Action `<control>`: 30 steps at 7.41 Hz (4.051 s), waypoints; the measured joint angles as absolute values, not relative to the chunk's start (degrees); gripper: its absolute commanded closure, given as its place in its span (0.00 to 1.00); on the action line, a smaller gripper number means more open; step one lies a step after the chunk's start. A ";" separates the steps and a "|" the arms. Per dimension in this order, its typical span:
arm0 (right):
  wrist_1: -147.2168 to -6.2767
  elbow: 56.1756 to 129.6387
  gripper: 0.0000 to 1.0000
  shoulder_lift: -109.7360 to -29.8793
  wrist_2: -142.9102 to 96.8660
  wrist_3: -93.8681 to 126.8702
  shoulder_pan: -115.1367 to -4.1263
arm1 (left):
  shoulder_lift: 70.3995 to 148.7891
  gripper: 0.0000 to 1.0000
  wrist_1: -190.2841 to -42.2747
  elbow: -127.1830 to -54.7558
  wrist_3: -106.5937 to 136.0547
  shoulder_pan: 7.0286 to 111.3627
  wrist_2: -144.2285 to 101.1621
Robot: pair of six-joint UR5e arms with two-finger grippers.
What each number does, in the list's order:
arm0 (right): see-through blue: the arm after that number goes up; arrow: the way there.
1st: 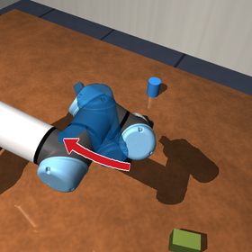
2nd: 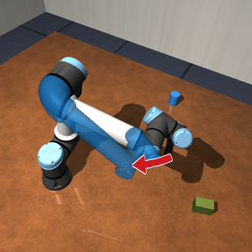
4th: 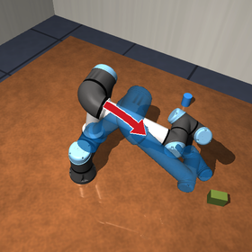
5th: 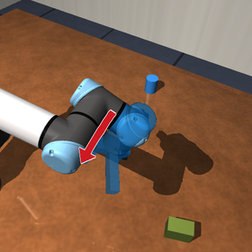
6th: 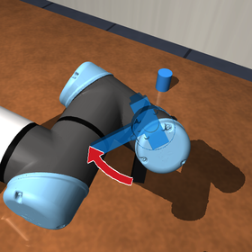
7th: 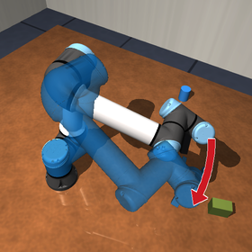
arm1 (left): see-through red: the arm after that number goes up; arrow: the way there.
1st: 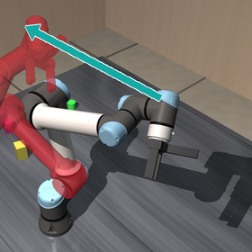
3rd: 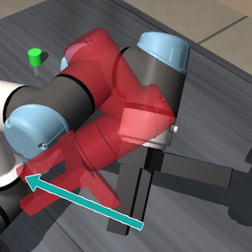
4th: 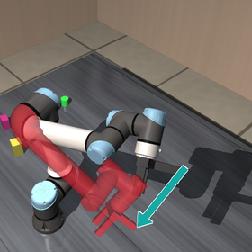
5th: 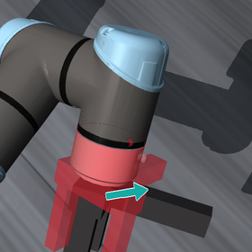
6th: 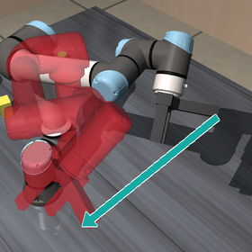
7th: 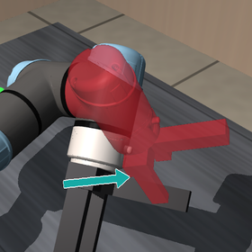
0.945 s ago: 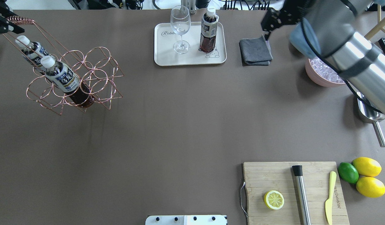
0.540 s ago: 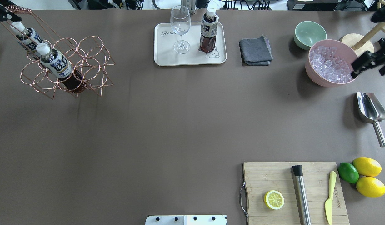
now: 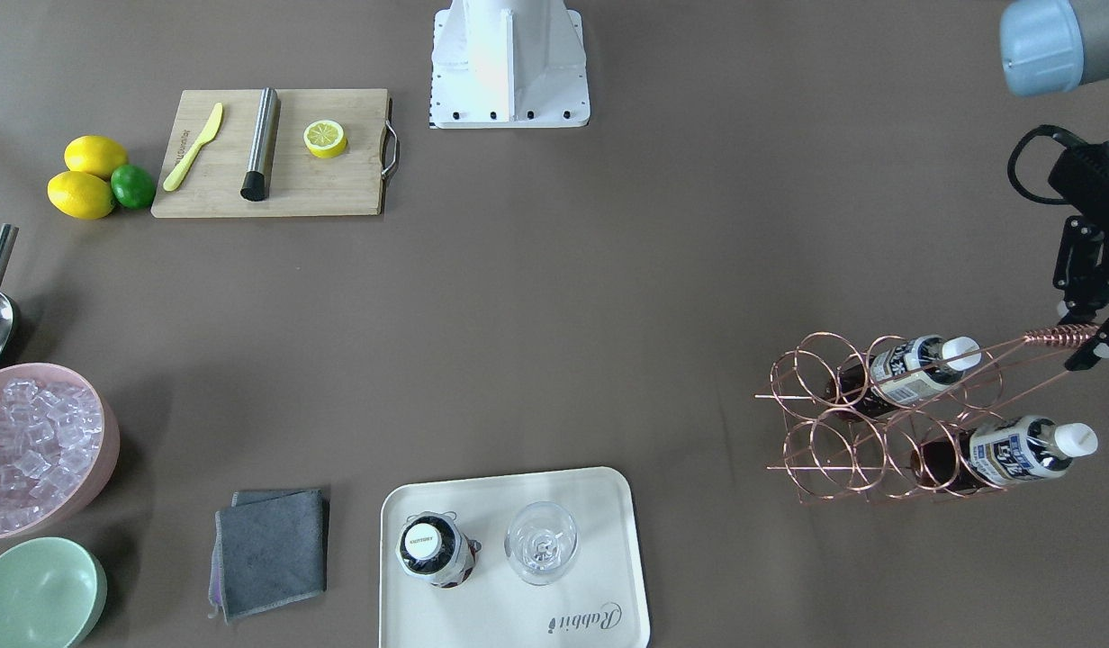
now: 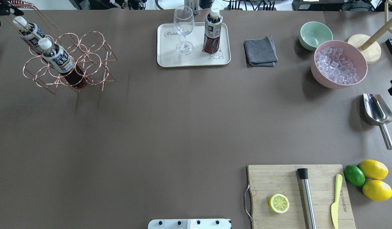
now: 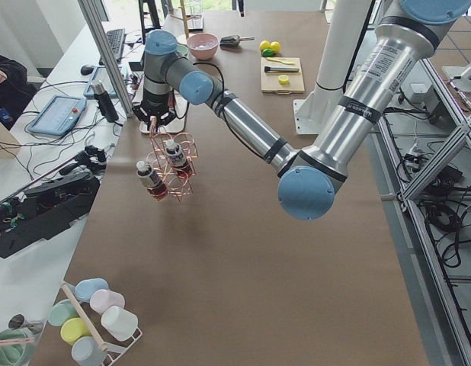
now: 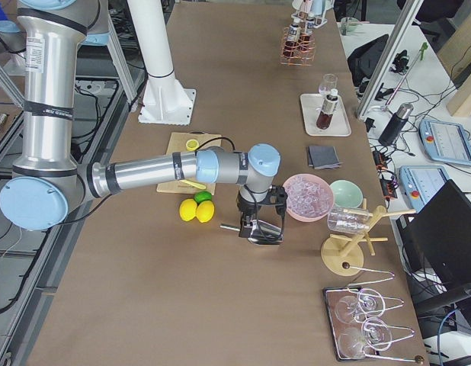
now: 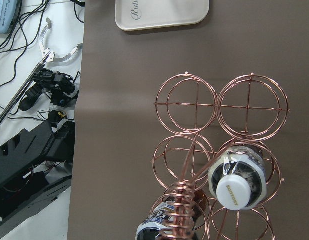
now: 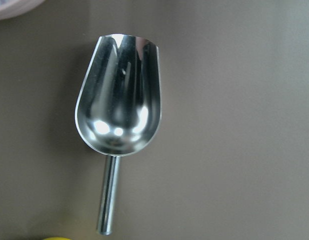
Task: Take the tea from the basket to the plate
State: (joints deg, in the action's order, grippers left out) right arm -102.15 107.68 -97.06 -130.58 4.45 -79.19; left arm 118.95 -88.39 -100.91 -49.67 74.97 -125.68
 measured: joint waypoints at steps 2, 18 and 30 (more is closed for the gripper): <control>-96.19 103.11 0.00 -100.91 -130.53 3.01 -83.64 | 121.51 1.00 -89.81 -94.69 -51.59 76.05 -125.45; -93.60 99.65 0.00 -101.74 -132.31 3.21 -89.00 | 126.96 0.02 -99.92 -76.42 -53.10 78.30 -125.42; -93.60 100.22 0.00 -101.70 -132.88 3.44 -88.97 | 108.80 0.02 -109.18 -98.73 14.82 84.57 -135.86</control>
